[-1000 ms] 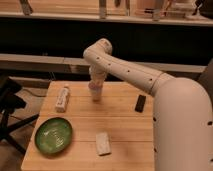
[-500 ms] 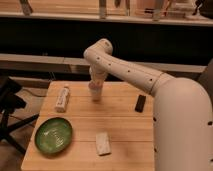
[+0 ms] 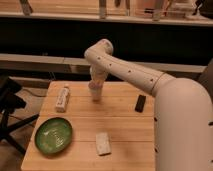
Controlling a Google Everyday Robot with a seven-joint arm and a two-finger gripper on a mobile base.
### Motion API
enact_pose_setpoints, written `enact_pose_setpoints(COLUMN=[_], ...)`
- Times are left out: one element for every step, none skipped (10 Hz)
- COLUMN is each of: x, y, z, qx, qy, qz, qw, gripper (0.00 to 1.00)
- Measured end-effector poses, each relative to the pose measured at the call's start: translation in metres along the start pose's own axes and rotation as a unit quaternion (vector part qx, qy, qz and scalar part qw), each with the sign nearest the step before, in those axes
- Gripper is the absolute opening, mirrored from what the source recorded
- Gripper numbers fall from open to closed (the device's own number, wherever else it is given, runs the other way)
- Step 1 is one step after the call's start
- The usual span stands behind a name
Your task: Place the pepper in the ceramic cup
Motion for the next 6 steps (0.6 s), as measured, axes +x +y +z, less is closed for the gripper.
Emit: enact_pose_setpoints(x=[0.0002,0.0003,0.0003,0.0004,0.0006,0.0008], y=[0.0001,0.0003,0.0005,0.0005,0.0007,0.0012], z=[0.0002,0.0002,0.0011,0.0010,0.0010,0.0013], qx=[0.001,0.002,0.002,0.003,0.004,0.004], qy=[0.000,0.000,0.000,0.000,0.000,0.000], qz=[-0.001,-0.002,-0.003,-0.004,-0.005,-0.006], qw=[1.0000,1.0000,1.0000,1.0000,1.0000,1.0000], gripper=[0.24,0.22,0.22,0.26,0.31,0.31])
